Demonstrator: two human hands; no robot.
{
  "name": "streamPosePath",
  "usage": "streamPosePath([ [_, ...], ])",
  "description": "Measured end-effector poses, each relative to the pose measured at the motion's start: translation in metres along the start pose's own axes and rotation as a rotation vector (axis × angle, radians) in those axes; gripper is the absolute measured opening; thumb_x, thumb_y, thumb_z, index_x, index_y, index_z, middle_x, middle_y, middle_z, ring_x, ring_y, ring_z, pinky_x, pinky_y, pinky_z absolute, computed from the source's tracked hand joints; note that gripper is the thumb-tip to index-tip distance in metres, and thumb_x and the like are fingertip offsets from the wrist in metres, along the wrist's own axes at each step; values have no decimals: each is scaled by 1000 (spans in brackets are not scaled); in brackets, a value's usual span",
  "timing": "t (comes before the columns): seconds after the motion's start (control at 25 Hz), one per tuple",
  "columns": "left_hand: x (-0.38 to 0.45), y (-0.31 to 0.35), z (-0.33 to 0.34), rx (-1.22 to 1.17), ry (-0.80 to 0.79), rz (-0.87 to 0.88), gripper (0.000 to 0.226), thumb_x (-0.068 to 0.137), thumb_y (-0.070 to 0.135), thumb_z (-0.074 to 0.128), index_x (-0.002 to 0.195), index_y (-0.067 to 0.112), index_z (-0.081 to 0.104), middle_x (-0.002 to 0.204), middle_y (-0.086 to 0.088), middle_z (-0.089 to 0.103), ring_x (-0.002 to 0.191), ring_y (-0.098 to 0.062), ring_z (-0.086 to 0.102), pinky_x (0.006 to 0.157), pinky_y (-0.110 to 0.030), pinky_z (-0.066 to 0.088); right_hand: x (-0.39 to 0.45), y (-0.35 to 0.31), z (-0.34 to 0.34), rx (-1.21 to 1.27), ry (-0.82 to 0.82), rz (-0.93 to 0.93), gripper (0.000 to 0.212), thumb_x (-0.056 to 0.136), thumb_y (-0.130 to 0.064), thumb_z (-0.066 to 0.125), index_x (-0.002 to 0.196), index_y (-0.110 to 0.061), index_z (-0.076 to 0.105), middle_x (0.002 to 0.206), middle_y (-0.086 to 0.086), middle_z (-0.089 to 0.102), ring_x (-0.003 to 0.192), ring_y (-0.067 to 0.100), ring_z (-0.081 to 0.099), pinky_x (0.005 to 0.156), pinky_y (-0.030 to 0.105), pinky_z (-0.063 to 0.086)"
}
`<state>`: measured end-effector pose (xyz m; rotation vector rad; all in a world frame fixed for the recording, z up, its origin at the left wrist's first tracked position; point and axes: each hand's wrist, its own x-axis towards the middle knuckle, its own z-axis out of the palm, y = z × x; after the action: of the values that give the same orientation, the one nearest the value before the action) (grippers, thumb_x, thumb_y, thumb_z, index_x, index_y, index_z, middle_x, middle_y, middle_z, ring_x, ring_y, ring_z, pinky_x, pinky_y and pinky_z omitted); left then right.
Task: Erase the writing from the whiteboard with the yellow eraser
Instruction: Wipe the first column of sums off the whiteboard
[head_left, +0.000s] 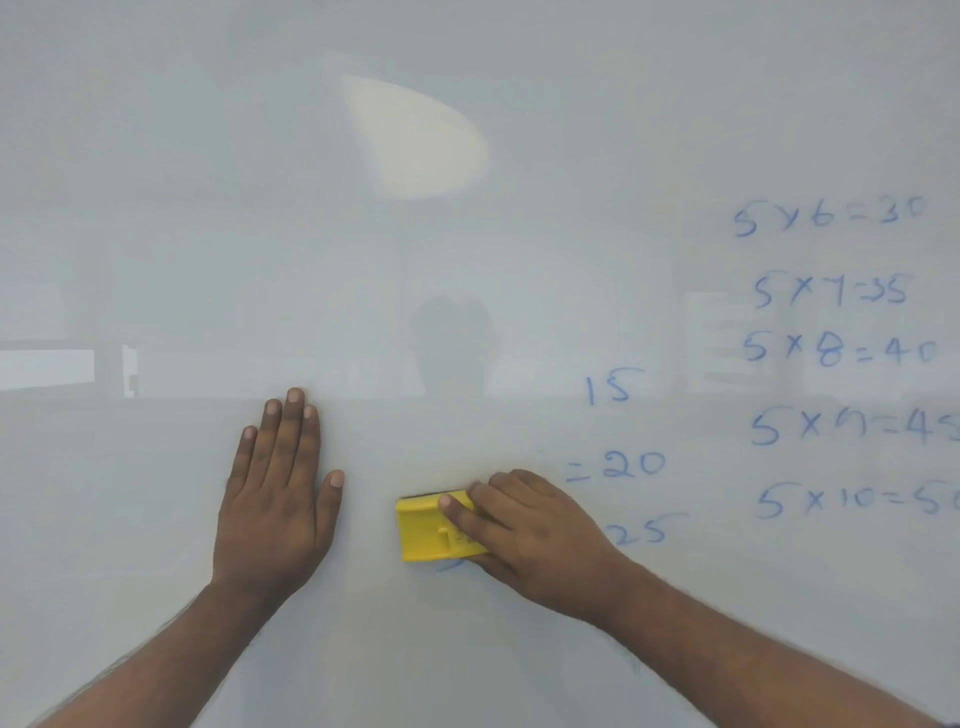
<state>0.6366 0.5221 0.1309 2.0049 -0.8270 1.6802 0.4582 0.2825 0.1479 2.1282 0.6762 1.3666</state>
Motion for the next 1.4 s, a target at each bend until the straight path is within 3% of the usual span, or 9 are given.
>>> streamPosePath([
  [0.12, -3, -1, 0, 8, -19, 2, 67, 104, 38, 27, 160, 5, 14, 171, -12, 11, 158, -28, 10, 128, -46, 11, -15, 29, -19, -45, -33, -54, 40, 97, -34, 54, 129, -10, 58, 105, 10, 66, 87, 30, 61, 81, 38, 51],
  [0.28, -7, 8, 3, 5, -4, -55, 65, 104, 35, 27, 160, 4, 14, 171, -12, 12, 158, -28, 10, 128, -49, 13, -9, 61, -36, -73, 44, 178, 46, 93, -35, 59, 132, -10, 56, 106, 12, 66, 91, 33, 62, 83, 40, 48],
  [0.4, -17, 17, 4, -21, -5, -76, 67, 103, 33, 30, 160, 4, 13, 171, -12, 10, 158, -28, 9, 127, -50, 14, 10, 33, -21, 6, 95, 284, 46, 92, -35, 58, 129, -8, 59, 105, 14, 66, 91, 35, 62, 84, 40, 49],
  [0.56, -29, 25, 9, -30, -20, -81, 68, 102, 35, 31, 160, 4, 13, 171, -11, 9, 158, -29, 9, 128, -49, 13, -15, -23, 6, 73, 19, 118, 44, 87, -27, 64, 127, -9, 60, 107, 11, 67, 92, 31, 63, 85, 37, 51],
  [0.72, -41, 26, 9, -16, -46, -41, 68, 103, 36, 31, 160, 4, 14, 171, -12, 10, 158, -29, 10, 128, -48, 13, -50, -10, -7, -4, -73, -39, 42, 87, -27, 65, 127, -13, 60, 104, 6, 67, 89, 27, 62, 84, 35, 51],
  [0.88, -47, 37, 14, -35, -41, -87, 67, 102, 34, 30, 160, 3, 14, 171, -13, 11, 158, -30, 10, 128, -49, 12, -21, 36, -18, -31, 58, 121, 43, 89, -29, 66, 126, -8, 59, 103, 12, 68, 86, 33, 62, 79, 40, 52],
  [1.0, -51, 48, 15, -43, -49, -130, 68, 101, 34, 31, 160, 3, 14, 170, -14, 11, 158, -30, 8, 127, -50, 12, -6, 24, -5, 39, 127, 244, 43, 94, -31, 60, 130, -8, 57, 105, 12, 66, 90, 33, 59, 84, 41, 48],
  [1.2, -53, 52, 11, -22, -84, -91, 69, 101, 34, 32, 159, 2, 14, 169, -15, 12, 159, -27, 5, 127, -50, 14, -69, 1, 4, 52, 2, 78, 42, 93, -29, 60, 131, -10, 57, 111, 11, 66, 93, 30, 61, 84, 40, 50],
  [1.4, -36, 56, 8, -22, -102, -75, 75, 100, 41, 31, 160, 4, 8, 171, -12, 5, 159, -27, 4, 127, -49, 13, -108, 53, -34, -20, -65, 15, 45, 94, -34, 58, 133, -13, 52, 111, 12, 68, 96, 32, 66, 85, 40, 52],
])
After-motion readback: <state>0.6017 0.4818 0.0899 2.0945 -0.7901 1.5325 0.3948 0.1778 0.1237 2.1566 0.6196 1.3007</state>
